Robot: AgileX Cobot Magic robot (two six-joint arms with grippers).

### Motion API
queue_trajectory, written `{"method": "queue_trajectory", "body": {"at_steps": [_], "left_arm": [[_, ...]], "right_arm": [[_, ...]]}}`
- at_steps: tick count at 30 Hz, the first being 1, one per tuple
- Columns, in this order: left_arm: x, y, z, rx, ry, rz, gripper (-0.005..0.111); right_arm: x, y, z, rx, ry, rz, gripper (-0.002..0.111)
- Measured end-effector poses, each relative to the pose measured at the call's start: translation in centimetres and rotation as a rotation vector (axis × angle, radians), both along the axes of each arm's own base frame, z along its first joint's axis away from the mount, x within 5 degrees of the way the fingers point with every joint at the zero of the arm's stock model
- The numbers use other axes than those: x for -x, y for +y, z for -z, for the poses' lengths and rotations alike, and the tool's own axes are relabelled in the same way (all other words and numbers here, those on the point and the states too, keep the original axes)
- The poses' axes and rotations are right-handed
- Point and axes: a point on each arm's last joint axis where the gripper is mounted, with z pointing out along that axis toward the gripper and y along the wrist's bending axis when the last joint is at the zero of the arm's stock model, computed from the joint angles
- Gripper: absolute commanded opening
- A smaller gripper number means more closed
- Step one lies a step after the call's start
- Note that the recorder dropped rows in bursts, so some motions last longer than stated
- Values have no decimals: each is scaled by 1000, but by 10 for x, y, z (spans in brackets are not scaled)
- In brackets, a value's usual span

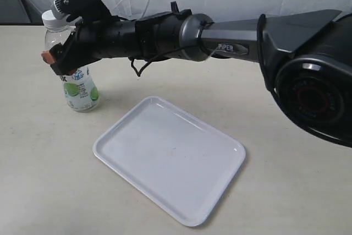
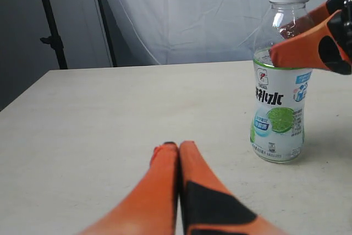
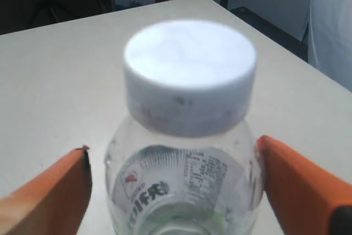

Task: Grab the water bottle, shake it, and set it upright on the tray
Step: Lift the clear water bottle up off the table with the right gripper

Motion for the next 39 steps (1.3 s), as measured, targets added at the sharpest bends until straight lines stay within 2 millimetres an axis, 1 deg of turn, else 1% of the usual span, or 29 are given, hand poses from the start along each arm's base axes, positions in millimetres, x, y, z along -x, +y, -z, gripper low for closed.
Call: {"method": "queue_trajectory", "body": {"at_steps": [7, 9, 13, 14, 15, 17, 19, 24, 25, 28, 30, 33, 34, 36, 39], "left_arm": [[0, 0, 0, 0, 0, 0, 0], [0, 0, 0, 0, 0, 0, 0], [0, 0, 0, 0, 0, 0, 0], [0, 0, 0, 0, 0, 0, 0], [0, 0, 0, 0, 0, 0, 0], [0, 0, 0, 0, 0, 0, 0], [0, 0, 0, 0, 0, 0, 0], [0, 0, 0, 0, 0, 0, 0], [0, 0, 0, 0, 0, 0, 0], [0, 0, 0, 0, 0, 0, 0], [0, 0, 0, 0, 0, 0, 0], [0, 0, 0, 0, 0, 0, 0], [0, 0, 0, 0, 0, 0, 0], [0, 0, 0, 0, 0, 0, 0], [0, 0, 0, 0, 0, 0, 0]], "right_arm": [[-2, 4, 25, 34, 27, 5, 80], [-4, 6, 29, 34, 25, 2, 80], [-7, 14, 28, 10, 15, -9, 78], [-7, 16, 27, 4, 13, -10, 74], [-8, 16, 28, 2, 14, -9, 65], [-10, 17, 29, 0, 21, 8, 40], [-11, 18, 30, -1, 44, 30, 2], [-14, 17, 30, -19, 120, 91, 2], [-13, 17, 29, -25, 129, 95, 0], [-14, 16, 23, -41, 149, 106, -1], [-13, 14, 12, -56, 156, 110, -1], [-7, 10, -23, -79, 115, 87, -1], [-4, 7, -43, -96, 103, 80, -1], [3, 1, -72, -100, 77, 52, -1], [21, -16, -123, -62, 30, -22, -1]]}}
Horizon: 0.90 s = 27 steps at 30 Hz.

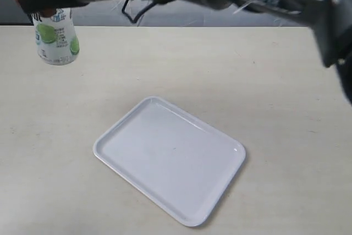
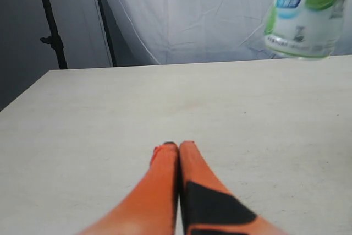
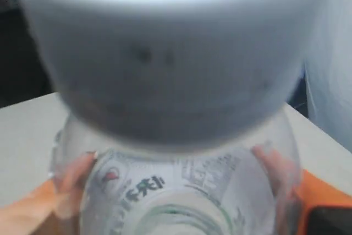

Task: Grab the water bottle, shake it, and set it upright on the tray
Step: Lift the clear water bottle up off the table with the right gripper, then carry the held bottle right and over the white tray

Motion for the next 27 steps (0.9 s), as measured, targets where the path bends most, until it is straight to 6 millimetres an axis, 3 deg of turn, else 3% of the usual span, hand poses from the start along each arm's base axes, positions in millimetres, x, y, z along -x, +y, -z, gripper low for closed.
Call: {"method": "queue_trajectory", "body": {"at_steps": [3, 7, 11, 14, 17, 19, 20, 21, 23, 24, 26, 27], "left_arm": [[0, 0, 0, 0, 0, 0, 0], [0, 0, 0, 0, 0, 0, 0], [0, 0, 0, 0, 0, 0, 0], [0, 0, 0, 0, 0, 0, 0], [0, 0, 0, 0, 0, 0, 0], [0, 0, 0, 0, 0, 0, 0], [0, 0, 0, 0, 0, 0, 0], [0, 0, 0, 0, 0, 0, 0], [0, 0, 0, 0, 0, 0, 0], [0, 0, 0, 0, 0, 0, 0], [0, 0, 0, 0, 0, 0, 0], [0, 0, 0, 0, 0, 0, 0]], "right_arm": [[20, -21, -32, 108, -41, -63, -1], [42, -53, -36, 255, -59, -82, -1], [66, -91, -36, 267, -47, -25, -1], [82, -120, -18, 213, 15, 89, -1], [89, -142, 32, 251, 110, 210, -1], [94, -156, 47, 260, 115, 271, -1], [95, -159, 38, 232, 97, 283, -1], [100, -168, 1, 105, 15, 331, -1], [109, -189, -51, -81, -91, 406, -1], [111, -193, -57, -107, -105, 421, -1], [111, -194, -36, -57, -70, 428, -1], [109, -187, 8, 73, 23, 406, -1]]}}
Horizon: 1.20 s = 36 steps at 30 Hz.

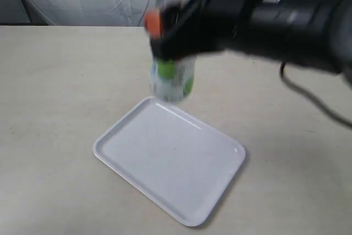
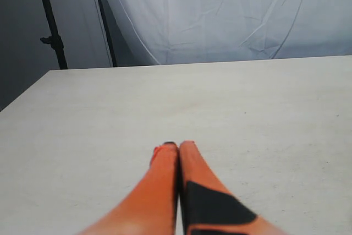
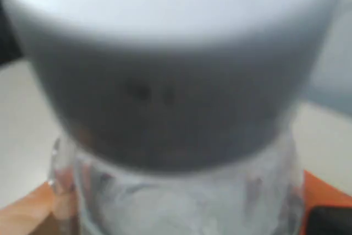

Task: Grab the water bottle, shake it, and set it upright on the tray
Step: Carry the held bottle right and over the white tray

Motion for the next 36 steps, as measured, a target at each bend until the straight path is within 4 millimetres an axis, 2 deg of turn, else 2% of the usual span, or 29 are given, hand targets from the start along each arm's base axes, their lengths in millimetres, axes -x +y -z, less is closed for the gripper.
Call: {"method": "queue_trajectory", "body": {"at_steps": [1, 2, 3, 4, 7, 8, 9, 11, 13, 15, 17, 19, 20, 25, 28, 32, 34, 36], "left_arm": [[0, 0, 0, 0, 0, 0, 0], [0, 0, 0, 0, 0, 0, 0], [0, 0, 0, 0, 0, 0, 0], [0, 0, 0, 0, 0, 0, 0], [0, 0, 0, 0, 0, 0, 0], [0, 0, 0, 0, 0, 0, 0], [0, 0, 0, 0, 0, 0, 0], [0, 0, 0, 0, 0, 0, 0], [0, 0, 0, 0, 0, 0, 0], [0, 0, 0, 0, 0, 0, 0], [0, 0, 0, 0, 0, 0, 0], [0, 0, 0, 0, 0, 0, 0], [0, 0, 0, 0, 0, 0, 0], [0, 0, 0, 0, 0, 0, 0], [0, 0, 0, 0, 0, 0, 0], [0, 0, 0, 0, 0, 0, 0], [0, 0, 0, 0, 0, 0, 0], [0, 0, 0, 0, 0, 0, 0]], "right_arm": [[0, 5, 36, 94, 105, -29, -1], [4, 7, 52, 142, 169, -63, -1], [8, 7, 48, 136, 182, -88, -1], [10, 6, 28, 83, 142, -94, -1], [21, -16, -60, -135, -97, -65, -1], [25, -24, -76, -176, -146, -53, -1], [28, -28, -81, -193, -164, -48, -1], [28, -28, -70, -167, -145, -49, -1], [25, -22, -41, -103, -67, -51, -1], [21, -14, 4, 10, 51, -61, -1], [21, -11, 39, 108, 146, -82, -1], [24, -10, 52, 149, 199, -114, -1], [27, -11, 50, 147, 205, -129, -1], [41, -13, -10, -29, 129, -181, -1], [58, -14, -35, -115, 106, -230, -1], [71, -10, -36, -59, 37, -322, -1], [63, -13, -31, -5, -73, -280, -1], [43, -21, -34, -47, -180, -113, -1]]}}
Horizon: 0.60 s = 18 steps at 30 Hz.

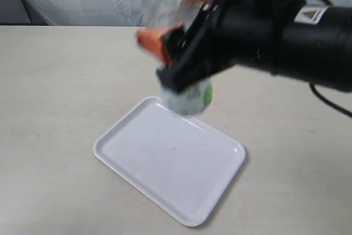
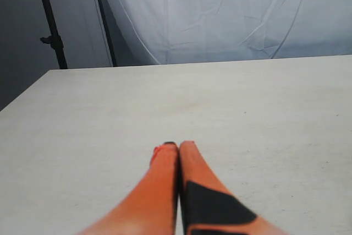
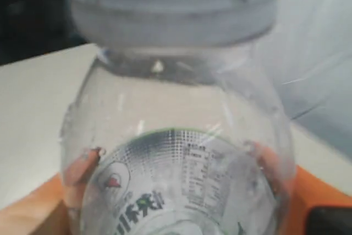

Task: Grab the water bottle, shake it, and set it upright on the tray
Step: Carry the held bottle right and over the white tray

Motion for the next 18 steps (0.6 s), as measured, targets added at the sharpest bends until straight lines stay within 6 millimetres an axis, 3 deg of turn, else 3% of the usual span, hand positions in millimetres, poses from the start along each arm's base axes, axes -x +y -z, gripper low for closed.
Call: {"method": "queue_trajectory", "body": {"at_steps": [3, 5, 7, 10, 13, 15, 18], "left_arm": [[0, 0, 0, 0, 0, 0, 0], [0, 0, 0, 0, 0, 0, 0], [0, 0, 0, 0, 0, 0, 0], [0, 0, 0, 0, 0, 0, 0], [0, 0, 0, 0, 0, 0, 0], [0, 0, 0, 0, 0, 0, 0], [0, 0, 0, 0, 0, 0, 0]], "right_arm": [[-29, -20, -13, -155, -65, 269, -1], [-35, -27, -15, -195, -44, 332, -1], [-27, -20, -9, -141, 18, 233, -1], [3, 1, 14, 74, 133, -78, -1], [19, 5, 33, 263, 133, -239, -1], [7, -1, 34, 262, 79, -158, -1], [-22, -11, 19, 56, 18, 88, -1]]}}
